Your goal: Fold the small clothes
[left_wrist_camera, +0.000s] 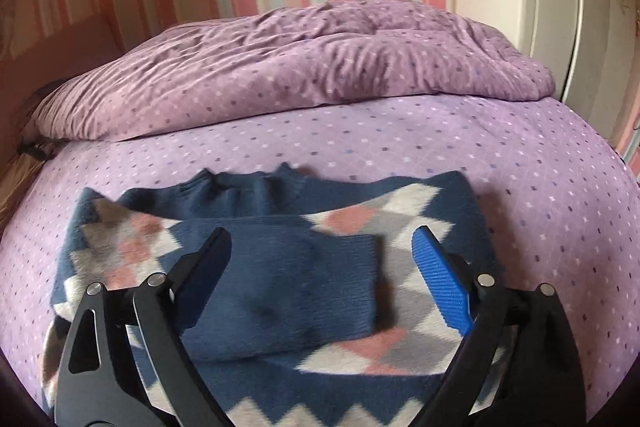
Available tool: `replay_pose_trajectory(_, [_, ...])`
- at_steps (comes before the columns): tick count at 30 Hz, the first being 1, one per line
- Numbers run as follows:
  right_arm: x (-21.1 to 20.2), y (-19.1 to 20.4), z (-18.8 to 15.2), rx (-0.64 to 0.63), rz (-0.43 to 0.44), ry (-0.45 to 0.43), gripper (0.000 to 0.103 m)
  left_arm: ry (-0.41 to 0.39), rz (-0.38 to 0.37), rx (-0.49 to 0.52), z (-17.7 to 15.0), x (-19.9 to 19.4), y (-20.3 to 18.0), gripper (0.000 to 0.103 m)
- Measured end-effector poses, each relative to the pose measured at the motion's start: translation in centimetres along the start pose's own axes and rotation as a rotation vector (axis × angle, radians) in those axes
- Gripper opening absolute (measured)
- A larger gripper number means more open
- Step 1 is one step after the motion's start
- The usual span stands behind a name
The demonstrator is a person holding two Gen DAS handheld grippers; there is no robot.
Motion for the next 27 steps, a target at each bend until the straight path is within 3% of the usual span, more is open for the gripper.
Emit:
replay_pose_trajectory(4, [-1.0, 0.4, -0.1, 0.004, 0.003, -0.006, 0.085, 0.012, 0.03, -0.022, -0.1, 0.0, 4.0, 0.091])
replay_pose_trajectory(8, [-3.0, 1.3, -0.2, 0.005, 0.008, -0.015, 0.085, 0.006, 0.024, -0.048, -1.0, -2.6, 7.7, 0.091])
replay_pose_trajectory(13, [-6.5, 3.9, -0.7, 0.007, 0.027, -0.034, 0.085, -0.007, 0.007, -0.058, -2.4, -8.6, 11.1, 0.091])
replay_pose_trajectory(19, [-11.9, 9.7, -4.0, 0.003, 0.058, -0.038, 0.085, -0.019, 0.01, -0.075, -5.5, -18.1, 15.7, 0.097])
replay_pose_trajectory(24, [-15.3, 13.4, -6.4, -0.009, 0.067, -0.044, 0.085, -0.032, 0.033, -0.006, -8.7, -24.5, 18.9, 0.1])
replay_pose_trajectory(27, [-17.4, 15.4, -7.9, -0.018, 0.06, -0.045, 0.085, -0.007, 0.028, -0.042, -10.5, -27.5, 21.2, 0.1])
Point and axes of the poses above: each gripper's, at about its wrist camera, not at the fingertips, and x roughly the way its jaws point, y to its left, z to its top, the point moved 4 cm from there along x, roughly the way its jaws point, and after that the axes turned 14 degrees about -x, right-handed, at the moved point
